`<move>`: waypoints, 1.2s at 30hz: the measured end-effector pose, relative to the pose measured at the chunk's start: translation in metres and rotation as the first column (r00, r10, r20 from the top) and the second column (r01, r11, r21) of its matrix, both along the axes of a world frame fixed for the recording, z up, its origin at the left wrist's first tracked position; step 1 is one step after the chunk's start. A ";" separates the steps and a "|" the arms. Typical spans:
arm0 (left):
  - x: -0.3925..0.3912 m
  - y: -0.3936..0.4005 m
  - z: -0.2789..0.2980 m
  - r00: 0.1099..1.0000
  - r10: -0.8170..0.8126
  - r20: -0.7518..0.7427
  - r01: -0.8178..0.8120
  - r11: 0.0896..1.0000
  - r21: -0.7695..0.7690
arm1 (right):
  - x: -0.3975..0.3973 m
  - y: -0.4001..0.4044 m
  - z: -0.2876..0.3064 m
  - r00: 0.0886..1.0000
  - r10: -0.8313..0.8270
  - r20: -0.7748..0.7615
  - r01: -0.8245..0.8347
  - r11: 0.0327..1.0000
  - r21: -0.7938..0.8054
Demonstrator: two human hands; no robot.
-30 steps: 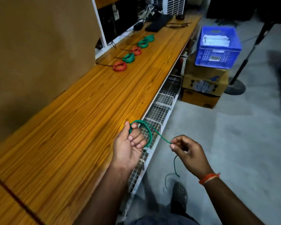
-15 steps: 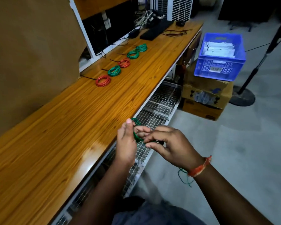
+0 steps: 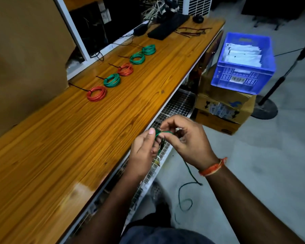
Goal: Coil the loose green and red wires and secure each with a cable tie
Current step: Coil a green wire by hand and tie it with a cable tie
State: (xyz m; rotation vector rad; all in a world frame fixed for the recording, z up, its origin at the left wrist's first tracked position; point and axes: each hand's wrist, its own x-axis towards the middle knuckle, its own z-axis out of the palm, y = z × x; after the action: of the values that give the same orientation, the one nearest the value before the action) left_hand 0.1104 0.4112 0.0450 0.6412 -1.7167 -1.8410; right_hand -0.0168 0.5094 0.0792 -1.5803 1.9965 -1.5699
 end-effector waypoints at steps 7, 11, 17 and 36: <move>-0.072 -0.067 0.003 0.991 -0.024 -0.130 0.061 0.956 0.287 | -0.070 -0.071 -0.014 0.994 -0.029 0.103 0.019 0.995 0.096; -0.104 -0.098 0.008 0.974 -0.043 -0.221 0.138 0.889 0.436 | -0.094 -0.107 -0.021 0.992 0.031 0.121 -0.049 0.988 0.144; -0.132 -0.129 0.013 0.980 0.012 -0.197 0.066 0.920 0.385 | -0.112 -0.152 -0.027 0.990 -0.023 0.142 0.004 0.992 0.129; -0.210 -0.160 0.023 0.854 0.294 -0.429 0.078 0.742 0.666 | -0.221 -0.269 -0.019 0.943 0.296 0.153 -0.311 0.947 0.082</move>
State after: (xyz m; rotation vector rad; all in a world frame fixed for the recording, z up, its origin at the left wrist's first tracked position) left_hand -0.1000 0.2510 0.0683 0.4289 -0.6259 -2.2708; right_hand -0.2379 0.2408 0.0601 -1.5986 1.6409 -1.3910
